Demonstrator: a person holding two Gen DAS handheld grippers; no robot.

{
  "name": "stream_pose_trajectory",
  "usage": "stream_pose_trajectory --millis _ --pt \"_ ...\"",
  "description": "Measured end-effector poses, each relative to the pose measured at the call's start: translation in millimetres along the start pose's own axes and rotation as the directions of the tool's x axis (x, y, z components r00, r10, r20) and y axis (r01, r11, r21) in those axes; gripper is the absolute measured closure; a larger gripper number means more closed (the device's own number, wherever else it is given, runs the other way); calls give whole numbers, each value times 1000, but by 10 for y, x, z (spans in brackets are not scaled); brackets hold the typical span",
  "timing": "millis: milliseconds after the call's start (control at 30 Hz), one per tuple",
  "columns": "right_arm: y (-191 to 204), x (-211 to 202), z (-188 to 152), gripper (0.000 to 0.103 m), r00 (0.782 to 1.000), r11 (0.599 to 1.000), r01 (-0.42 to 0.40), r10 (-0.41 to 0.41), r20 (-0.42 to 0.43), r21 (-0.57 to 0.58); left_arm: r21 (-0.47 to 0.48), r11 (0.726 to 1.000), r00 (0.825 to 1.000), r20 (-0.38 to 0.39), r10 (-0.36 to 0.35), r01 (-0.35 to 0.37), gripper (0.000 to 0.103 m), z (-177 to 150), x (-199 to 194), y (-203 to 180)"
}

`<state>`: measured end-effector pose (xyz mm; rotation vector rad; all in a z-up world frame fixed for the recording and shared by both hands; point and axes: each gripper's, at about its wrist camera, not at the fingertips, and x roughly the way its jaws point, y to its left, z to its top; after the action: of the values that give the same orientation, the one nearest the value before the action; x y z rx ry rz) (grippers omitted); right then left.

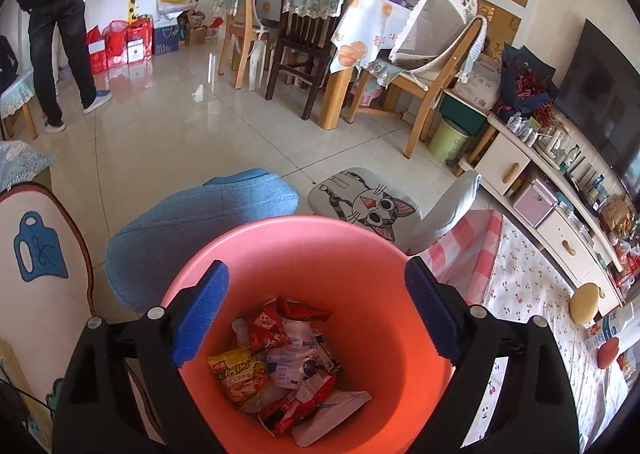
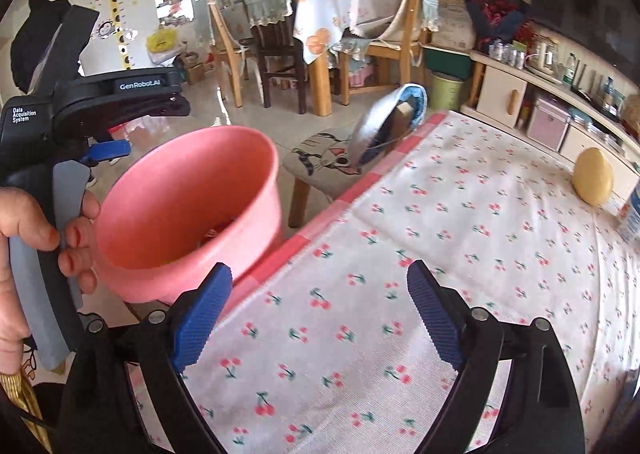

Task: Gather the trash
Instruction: 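Move both tools back over the table toward the white milk carton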

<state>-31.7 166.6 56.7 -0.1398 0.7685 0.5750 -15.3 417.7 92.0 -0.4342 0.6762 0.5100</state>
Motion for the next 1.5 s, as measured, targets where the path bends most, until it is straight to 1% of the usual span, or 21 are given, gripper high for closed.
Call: stream_pose_trajectory --millis 167,233,333,533,600,667,833,1200,1500 --pt "-169 -135 -77 11 1000 999 29 -29 1 32 114 993 999 44 11 -16 12 -66 -79 -245" --pt "-212 -198 -130 10 999 998 44 -44 2 33 171 985 998 61 24 -34 7 -103 -115 -364" --pt "-293 -283 -200 10 998 997 69 -69 -3 34 259 964 995 91 38 -60 4 -167 -178 -561" --pt "-477 -477 -347 9 993 991 118 -118 -13 56 381 924 994 113 -2 -42 4 -345 -296 -908" --pt "-545 -558 -396 9 991 989 134 -134 -11 67 413 909 992 127 -4 -50 4 -411 -344 -1003" --pt "-612 -627 -433 9 989 986 149 -148 -10 79 432 901 991 133 -17 -42 4 -465 -390 -1075" --pt "-738 -792 -536 9 985 980 173 -173 -13 100 445 895 989 138 -43 -24 4 -556 -481 -1174" --pt "-915 -1125 -742 9 978 971 207 -210 8 118 491 870 988 146 -47 -31 4 -737 -571 -1388" --pt "-1092 -1406 -921 9 970 961 238 -243 23 141 541 840 988 149 -51 -38 4 -939 -644 -1557"
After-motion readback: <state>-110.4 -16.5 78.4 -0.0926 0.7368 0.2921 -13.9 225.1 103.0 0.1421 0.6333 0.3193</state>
